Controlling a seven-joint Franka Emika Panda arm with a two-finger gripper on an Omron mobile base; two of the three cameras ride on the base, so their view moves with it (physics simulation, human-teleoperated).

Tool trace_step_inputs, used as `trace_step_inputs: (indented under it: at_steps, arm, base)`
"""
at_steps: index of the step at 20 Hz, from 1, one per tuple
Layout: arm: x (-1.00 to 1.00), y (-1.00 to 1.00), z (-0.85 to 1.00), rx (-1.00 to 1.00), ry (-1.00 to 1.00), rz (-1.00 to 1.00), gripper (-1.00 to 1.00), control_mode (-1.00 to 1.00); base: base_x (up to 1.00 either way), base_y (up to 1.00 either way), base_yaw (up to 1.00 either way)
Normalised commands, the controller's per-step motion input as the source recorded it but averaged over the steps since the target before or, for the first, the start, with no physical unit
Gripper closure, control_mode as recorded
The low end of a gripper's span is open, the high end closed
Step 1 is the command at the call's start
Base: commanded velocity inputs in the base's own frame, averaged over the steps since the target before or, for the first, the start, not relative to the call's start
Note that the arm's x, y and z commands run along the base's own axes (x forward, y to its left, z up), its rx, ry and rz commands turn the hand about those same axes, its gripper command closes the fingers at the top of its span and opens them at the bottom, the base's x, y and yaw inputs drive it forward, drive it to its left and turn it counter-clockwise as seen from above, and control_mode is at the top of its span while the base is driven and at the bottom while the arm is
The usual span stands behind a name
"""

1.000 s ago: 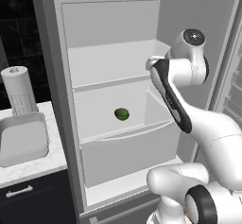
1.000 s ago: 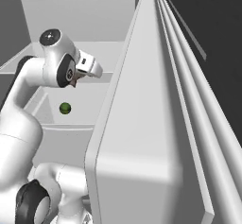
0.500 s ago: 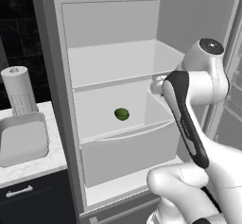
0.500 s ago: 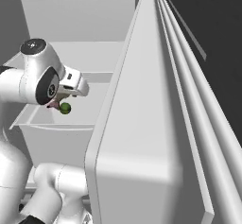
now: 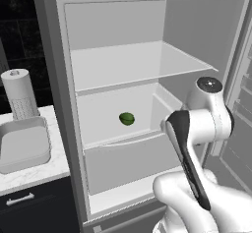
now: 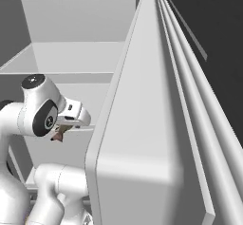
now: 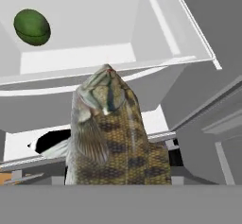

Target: Place one avocado and one fish in each tupperware on the nearby counter, to pack two identical lunches.

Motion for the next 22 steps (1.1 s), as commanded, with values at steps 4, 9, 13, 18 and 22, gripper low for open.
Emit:
trace_step_inputs:
  at_steps: [4, 9, 13, 18, 22]
  arm:
    - [-0.05, 0.0, -0.42, -0.01, 0.01, 0.0, 1.0, -1.0]
    - [-0.25, -0.08, -0.11, 0.01, 0.02, -0.01, 1.0, -1.0]
    - [-0.43, 0.06, -0.09, 0.01, 0.0, 0.0, 1.0, 1.0]
    - [0.0, 0.0, 0.0, 0.0, 0.0, 0.0, 1.0, 1.0]
    - [0.0, 0.0, 0.0, 0.0, 0.0, 0.0, 1.0, 1.0]
  base:
    - [0.0, 0.0, 0.0]
    - [0.0, 0.0, 0.0]
    - [-0.5, 0.21, -0.02]
    - [-0.88, 0.99, 0.08]
    - [-0.35, 1.0, 0.19]
